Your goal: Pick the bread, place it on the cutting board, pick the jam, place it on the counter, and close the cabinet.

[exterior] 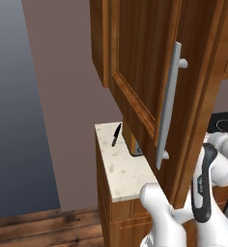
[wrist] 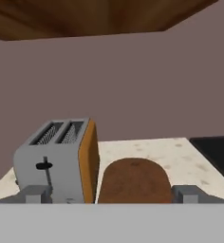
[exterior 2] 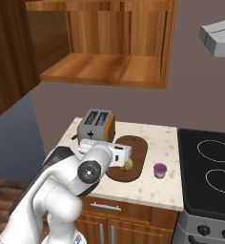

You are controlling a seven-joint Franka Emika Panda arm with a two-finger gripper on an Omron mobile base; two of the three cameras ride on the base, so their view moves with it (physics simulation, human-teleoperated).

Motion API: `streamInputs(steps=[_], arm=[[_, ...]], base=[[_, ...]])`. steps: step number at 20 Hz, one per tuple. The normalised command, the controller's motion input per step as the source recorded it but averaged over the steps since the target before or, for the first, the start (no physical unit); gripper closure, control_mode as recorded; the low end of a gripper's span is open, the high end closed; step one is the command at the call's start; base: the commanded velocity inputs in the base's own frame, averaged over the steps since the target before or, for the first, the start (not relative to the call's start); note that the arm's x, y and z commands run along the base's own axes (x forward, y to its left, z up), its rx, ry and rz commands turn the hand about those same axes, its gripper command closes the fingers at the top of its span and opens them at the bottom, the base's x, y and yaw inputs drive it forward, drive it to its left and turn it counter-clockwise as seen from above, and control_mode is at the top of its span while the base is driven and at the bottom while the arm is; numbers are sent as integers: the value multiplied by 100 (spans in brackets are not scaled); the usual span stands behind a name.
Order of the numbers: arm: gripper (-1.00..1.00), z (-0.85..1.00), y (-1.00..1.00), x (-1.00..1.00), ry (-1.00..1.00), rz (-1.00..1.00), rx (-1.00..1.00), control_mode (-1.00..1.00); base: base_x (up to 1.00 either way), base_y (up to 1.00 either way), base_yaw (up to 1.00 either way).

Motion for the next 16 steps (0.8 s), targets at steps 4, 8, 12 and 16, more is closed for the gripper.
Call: streamInputs(steps=[4,8,12,16], arm=[[-100,22,18,-51,-18,0,0,-100],[-100,16,23,-43,-18,0,0,-100],[-100,22,24,-44,-19,0,0,-100],[-100,22,27,-49,-19,0,0,-100]], base=[[0,0,0],[0,0,0],[0,0,0],[0,0,0]])
